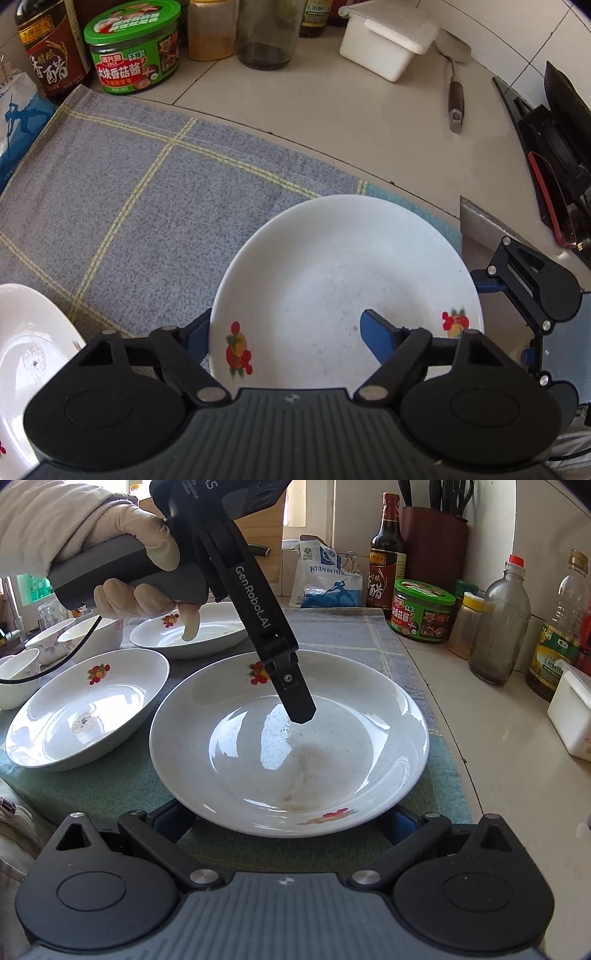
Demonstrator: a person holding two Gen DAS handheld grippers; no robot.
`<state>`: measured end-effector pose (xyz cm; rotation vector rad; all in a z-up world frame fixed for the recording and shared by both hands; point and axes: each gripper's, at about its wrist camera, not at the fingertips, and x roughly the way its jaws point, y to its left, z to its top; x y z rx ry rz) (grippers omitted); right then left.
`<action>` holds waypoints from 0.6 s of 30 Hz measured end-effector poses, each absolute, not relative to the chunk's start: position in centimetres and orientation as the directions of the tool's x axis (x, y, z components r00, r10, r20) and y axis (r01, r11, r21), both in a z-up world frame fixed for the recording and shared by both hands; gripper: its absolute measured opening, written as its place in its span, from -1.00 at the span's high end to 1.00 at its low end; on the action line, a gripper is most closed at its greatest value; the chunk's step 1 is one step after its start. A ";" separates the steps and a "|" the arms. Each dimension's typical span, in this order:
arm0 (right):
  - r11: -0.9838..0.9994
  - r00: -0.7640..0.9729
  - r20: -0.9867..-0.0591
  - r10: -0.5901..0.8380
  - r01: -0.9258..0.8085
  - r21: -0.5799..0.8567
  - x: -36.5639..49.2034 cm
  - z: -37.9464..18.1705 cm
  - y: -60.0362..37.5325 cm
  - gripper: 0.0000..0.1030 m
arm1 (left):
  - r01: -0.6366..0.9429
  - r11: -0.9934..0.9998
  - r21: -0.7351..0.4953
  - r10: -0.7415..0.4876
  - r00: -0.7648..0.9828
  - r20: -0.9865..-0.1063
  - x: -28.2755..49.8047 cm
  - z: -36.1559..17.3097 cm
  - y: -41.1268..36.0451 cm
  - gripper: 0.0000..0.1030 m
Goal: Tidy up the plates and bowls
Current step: 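Lift the stained plate off the towel with the left tool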
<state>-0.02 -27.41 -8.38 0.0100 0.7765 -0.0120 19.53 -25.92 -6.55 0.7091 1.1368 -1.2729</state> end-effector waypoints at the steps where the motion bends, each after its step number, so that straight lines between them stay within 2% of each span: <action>1: 1.000 0.710 -0.704 -0.007 0.012 0.003 0.0 -8.3 -27.4 -1.00 | 0.963 0.205 -0.172 -0.359 -0.089 -0.929 19.6 -6.7 -26.1 -0.56; 18: 0.998 0.656 -0.754 -0.029 -0.018 -0.054 1.3 -7.4 -27.2 -1.00 | 0.958 0.210 -0.198 -0.360 -0.113 -0.926 20.1 -6.3 -26.2 -0.51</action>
